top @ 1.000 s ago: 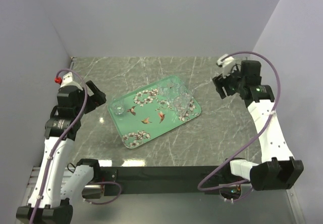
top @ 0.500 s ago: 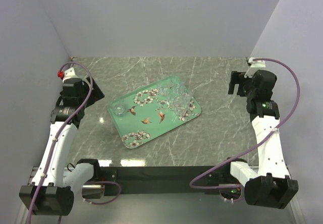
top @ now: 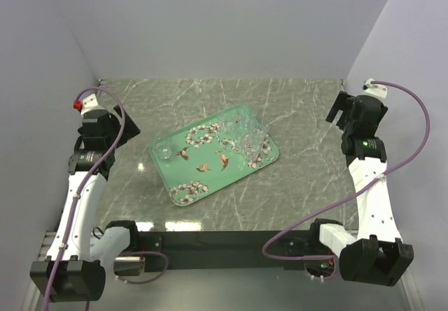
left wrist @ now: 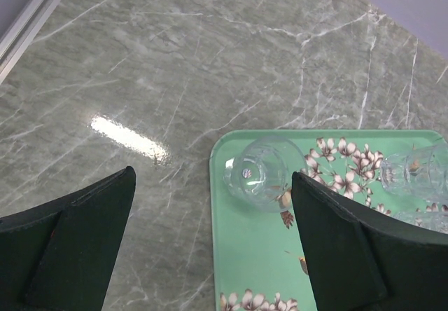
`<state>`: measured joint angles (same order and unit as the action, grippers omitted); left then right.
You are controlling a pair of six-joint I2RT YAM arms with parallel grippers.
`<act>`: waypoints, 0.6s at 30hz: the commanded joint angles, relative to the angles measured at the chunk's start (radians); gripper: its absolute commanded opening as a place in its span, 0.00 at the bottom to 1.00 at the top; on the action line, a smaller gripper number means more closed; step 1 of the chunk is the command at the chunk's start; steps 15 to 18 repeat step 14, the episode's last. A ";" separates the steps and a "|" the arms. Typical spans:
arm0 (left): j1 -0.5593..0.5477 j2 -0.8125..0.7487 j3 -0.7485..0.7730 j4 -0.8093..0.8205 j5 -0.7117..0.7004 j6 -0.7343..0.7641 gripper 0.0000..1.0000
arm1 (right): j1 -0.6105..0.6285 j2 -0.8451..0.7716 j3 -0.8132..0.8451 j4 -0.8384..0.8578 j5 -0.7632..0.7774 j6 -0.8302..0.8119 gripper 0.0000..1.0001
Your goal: Place the glasses into the tray
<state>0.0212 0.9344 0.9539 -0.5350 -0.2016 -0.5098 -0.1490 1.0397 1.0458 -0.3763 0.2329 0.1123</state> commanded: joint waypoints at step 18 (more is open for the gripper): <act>0.003 -0.046 -0.060 0.073 0.008 -0.022 1.00 | -0.006 0.000 0.043 -0.021 0.042 0.050 0.95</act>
